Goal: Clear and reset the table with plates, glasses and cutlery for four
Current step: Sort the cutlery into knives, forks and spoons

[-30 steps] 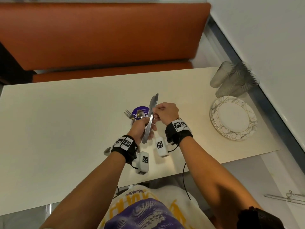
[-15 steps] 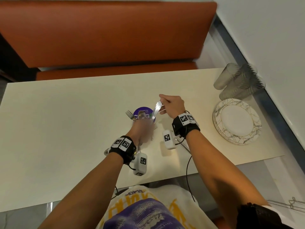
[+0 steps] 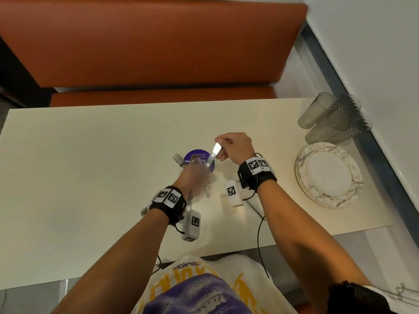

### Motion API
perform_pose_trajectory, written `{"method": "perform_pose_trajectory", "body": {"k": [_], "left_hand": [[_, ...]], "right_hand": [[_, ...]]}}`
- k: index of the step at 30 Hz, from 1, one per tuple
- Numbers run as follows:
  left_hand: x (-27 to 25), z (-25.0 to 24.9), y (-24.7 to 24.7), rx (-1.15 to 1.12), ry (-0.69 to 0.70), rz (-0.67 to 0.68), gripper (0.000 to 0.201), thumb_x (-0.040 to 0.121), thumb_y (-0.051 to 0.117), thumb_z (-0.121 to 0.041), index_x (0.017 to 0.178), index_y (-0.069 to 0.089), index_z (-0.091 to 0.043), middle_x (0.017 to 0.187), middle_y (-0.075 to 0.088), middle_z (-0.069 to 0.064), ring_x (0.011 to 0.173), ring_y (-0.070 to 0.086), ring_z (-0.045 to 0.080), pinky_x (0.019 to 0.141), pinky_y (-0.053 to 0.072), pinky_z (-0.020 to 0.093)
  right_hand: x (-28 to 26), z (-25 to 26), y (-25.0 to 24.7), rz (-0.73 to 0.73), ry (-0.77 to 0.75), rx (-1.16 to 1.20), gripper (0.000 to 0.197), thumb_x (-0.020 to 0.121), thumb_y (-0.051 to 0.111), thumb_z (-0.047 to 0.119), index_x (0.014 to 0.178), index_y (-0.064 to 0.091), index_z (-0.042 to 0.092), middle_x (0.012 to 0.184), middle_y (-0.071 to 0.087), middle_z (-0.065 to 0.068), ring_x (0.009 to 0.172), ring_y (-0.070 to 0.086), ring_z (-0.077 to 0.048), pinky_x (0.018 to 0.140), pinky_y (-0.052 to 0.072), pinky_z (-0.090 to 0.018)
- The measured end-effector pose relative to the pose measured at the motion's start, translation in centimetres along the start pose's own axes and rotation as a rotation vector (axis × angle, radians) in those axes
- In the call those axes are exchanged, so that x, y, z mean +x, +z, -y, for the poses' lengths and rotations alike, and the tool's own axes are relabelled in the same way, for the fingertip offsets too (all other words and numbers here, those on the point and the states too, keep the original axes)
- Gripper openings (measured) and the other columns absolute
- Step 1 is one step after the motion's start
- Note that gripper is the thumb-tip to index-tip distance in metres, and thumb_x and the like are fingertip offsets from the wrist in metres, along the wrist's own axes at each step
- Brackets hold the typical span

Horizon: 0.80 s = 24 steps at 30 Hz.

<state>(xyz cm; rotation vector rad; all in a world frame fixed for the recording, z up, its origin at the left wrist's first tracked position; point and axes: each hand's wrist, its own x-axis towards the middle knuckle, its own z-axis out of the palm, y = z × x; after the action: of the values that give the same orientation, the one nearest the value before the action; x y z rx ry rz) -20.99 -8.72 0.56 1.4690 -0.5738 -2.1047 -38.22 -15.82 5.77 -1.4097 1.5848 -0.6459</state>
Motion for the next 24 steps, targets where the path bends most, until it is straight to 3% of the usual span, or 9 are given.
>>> {"method": "perform_pose_trajectory", "body": {"k": [3,5,8,11,14,15,18,21,24], "left_hand": [[1.0,-0.8,0.1,0.058,0.021,-0.017,0.035,0.102,0.041,-0.03,0.073,0.054,-0.017,0.056,0.035,-0.003,0.037,0.026,0.009,0.035,0.019,0.021],[1.9,-1.8,0.4,0.154,0.108,-0.063,0.03,0.101,0.047,-0.027,0.075,0.057,-0.015,0.06,0.041,0.0,0.039,0.032,0.011,0.038,0.025,0.024],[3.9,-3.3,-0.2,0.602,0.363,-0.286,0.005,0.093,0.064,-0.019,0.089,0.066,-0.016,0.077,0.063,-0.001,0.064,0.058,0.013,0.061,0.049,0.027],[6.1,-4.2,-1.6,0.685,0.487,-0.396,0.015,0.094,0.065,-0.013,0.106,0.07,-0.02,0.087,0.07,0.001,0.076,0.067,0.017,0.069,0.058,0.027],[8.3,-5.4,-2.9,0.774,0.569,-0.432,0.015,0.095,0.069,-0.011,0.105,0.077,-0.019,0.093,0.067,0.001,0.072,0.065,0.012,0.067,0.055,0.014],[9.1,-5.6,-3.5,0.859,0.591,-0.459,0.015,0.096,0.069,-0.012,0.105,0.079,-0.018,0.096,0.064,0.001,0.074,0.061,0.011,0.069,0.053,0.015],[11.2,-5.6,-5.2,1.097,0.541,-0.524,0.02,0.098,0.068,-0.022,0.115,0.079,-0.023,0.107,0.062,0.003,0.098,0.055,0.02,0.082,0.051,0.034],[11.6,-5.1,-6.8,1.119,0.479,-0.569,0.024,0.099,0.067,-0.024,0.121,0.077,-0.022,0.111,0.061,0.002,0.106,0.056,0.023,0.086,0.054,0.039],[11.0,-4.8,-8.0,1.119,0.508,-0.62,0.02,0.098,0.068,-0.019,0.115,0.079,-0.016,0.108,0.062,0.004,0.109,0.053,0.024,0.085,0.055,0.044]], "right_hand": [[1.6,0.2,-0.5,0.025,0.041,0.031,0.017,0.097,0.061,0.01,0.1,0.076,0.003,0.073,0.074,-0.02,0.063,0.074,-0.033,0.071,0.064,-0.046],[3.0,-0.1,-0.9,-0.018,0.082,0.074,0.015,0.096,0.062,0.009,0.096,0.076,0.004,0.071,0.075,-0.019,0.062,0.075,-0.032,0.07,0.064,-0.044],[5.3,-0.8,-2.1,-0.146,0.163,0.152,0.015,0.096,0.062,0.009,0.095,0.076,0.007,0.072,0.076,-0.015,0.062,0.075,-0.029,0.069,0.065,-0.04],[7.6,-2.3,-3.3,-0.27,0.264,0.294,0.019,0.094,0.059,-0.002,0.092,0.076,0.003,0.076,0.076,-0.016,0.064,0.075,-0.033,0.068,0.065,-0.042],[9.7,-4.8,-2.9,-0.334,0.359,0.39,0.013,0.093,0.063,-0.002,0.092,0.076,0.0,0.074,0.076,-0.017,0.062,0.074,-0.035,0.069,0.064,-0.046],[10.1,-5.6,-2.5,-0.344,0.396,0.43,0.011,0.093,0.064,-0.002,0.094,0.074,-0.003,0.078,0.075,-0.021,0.061,0.074,-0.037,0.068,0.064,-0.046],[10.7,-7.5,-0.4,-0.331,0.495,0.535,0.009,0.094,0.063,-0.002,0.095,0.07,-0.008,0.089,0.073,-0.03,0.062,0.073,-0.038,0.067,0.064,-0.046],[10.9,-8.6,2.0,-0.292,0.532,0.523,0.011,0.097,0.061,0.003,0.089,0.068,0.001,0.078,0.074,-0.023,0.065,0.074,-0.037,0.072,0.064,-0.049],[11.0,-9.3,3.8,-0.264,0.46,0.297,0.014,0.098,0.062,0.011,0.089,0.071,0.005,0.073,0.074,-0.015,0.063,0.074,-0.03,0.068,0.064,-0.046]]}}
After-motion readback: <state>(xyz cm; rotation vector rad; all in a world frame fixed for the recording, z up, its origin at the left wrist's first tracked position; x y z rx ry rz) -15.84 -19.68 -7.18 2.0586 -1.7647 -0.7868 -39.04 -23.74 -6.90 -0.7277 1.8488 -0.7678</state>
